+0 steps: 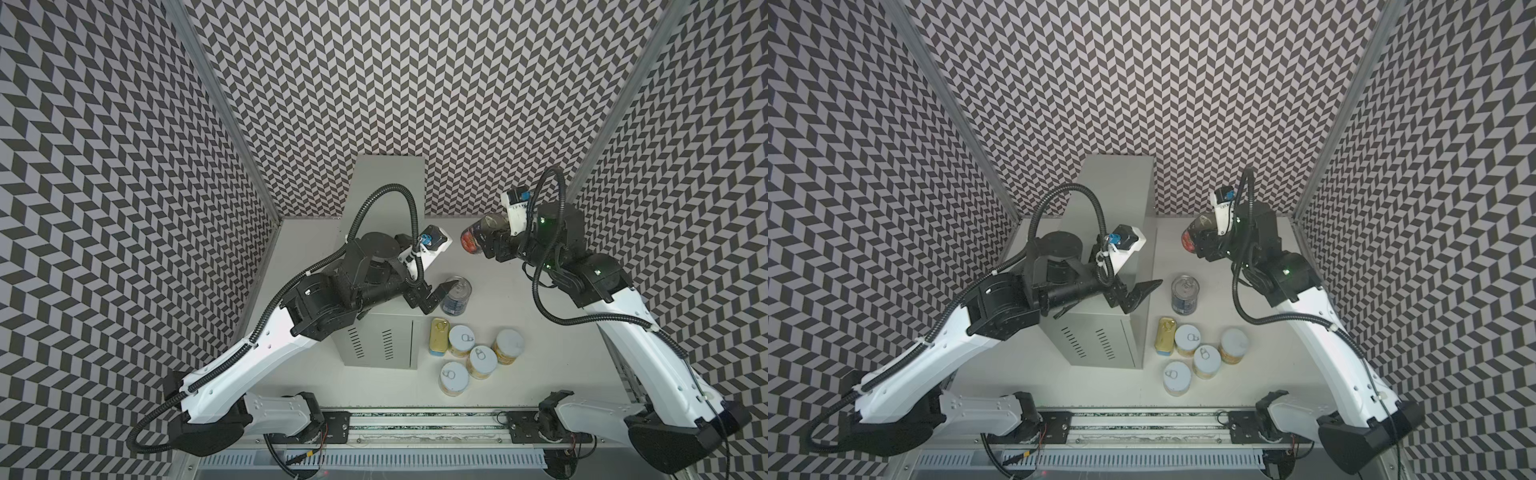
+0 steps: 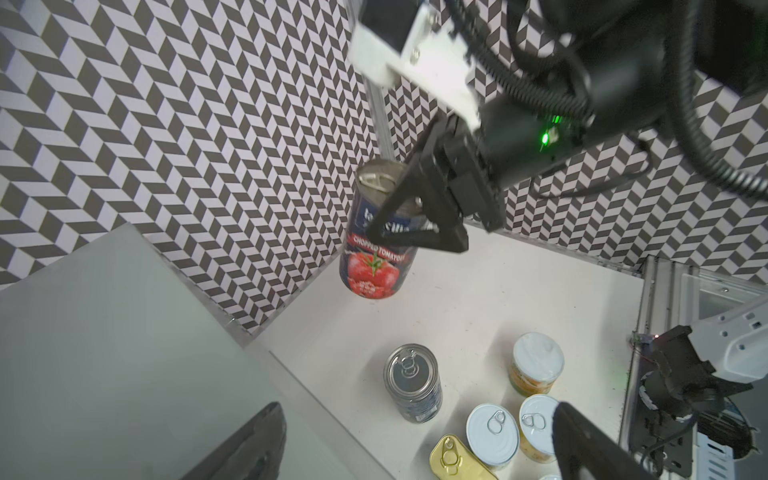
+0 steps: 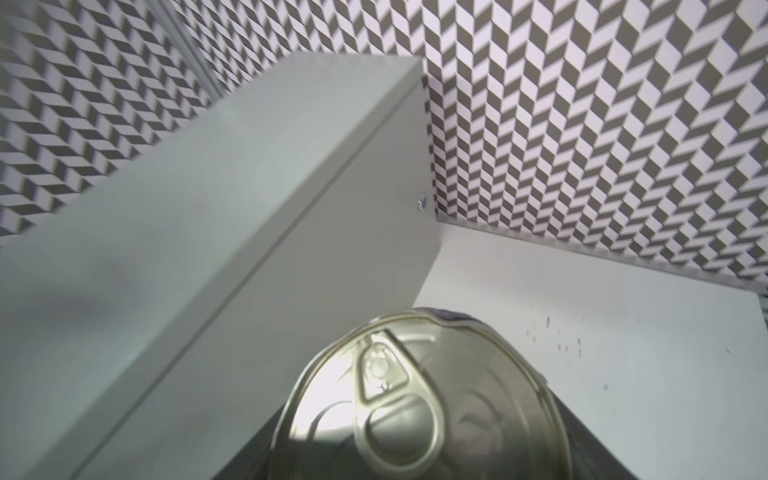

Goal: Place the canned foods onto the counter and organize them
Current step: 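Lift the red tomato can with the left gripper while the right gripper rises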

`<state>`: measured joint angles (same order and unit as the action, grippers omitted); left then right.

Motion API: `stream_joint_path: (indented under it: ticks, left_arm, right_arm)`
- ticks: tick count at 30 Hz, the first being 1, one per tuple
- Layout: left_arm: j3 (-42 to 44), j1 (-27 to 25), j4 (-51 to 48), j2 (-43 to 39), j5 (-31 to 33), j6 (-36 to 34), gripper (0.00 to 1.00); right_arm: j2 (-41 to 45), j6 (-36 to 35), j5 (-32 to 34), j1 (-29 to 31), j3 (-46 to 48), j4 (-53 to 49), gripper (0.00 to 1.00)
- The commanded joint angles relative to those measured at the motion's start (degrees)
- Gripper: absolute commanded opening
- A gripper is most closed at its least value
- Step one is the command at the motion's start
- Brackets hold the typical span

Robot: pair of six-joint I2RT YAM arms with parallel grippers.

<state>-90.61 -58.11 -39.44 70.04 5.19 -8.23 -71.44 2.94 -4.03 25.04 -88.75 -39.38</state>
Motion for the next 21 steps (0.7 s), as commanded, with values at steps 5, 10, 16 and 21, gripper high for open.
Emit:
stream_joint_path:
  ticks: [5, 10, 16, 21]
  left_arm:
    - [3.92, -0.16, 5.4, -7.87, 7.68, -3.19, 1.0]
    - [7.67, -0.16, 7.89, -12.69, 11.71, -4.3, 1.0]
    - [11.97, -0.17, 9.5, -17.55, 14.14, -6.15, 1.0]
    - [14.62, -0.08, 11.17, -19.83, 13.97, -7.14, 1.0]
  right_arm:
    - [-4.38, -3.02, -12.68, 1.22, -13.46, 3.6, 0.58]
    - [-8.88, -3.48, -14.47, 4.5, -20.18, 0.02, 0.59]
    - [-14.99, -4.07, -12.01, 8.92, -28.36, -5.21, 0.59]
    - [-21.86, -5.08, -9.16, 13.14, -39.42, -11.33, 0.6]
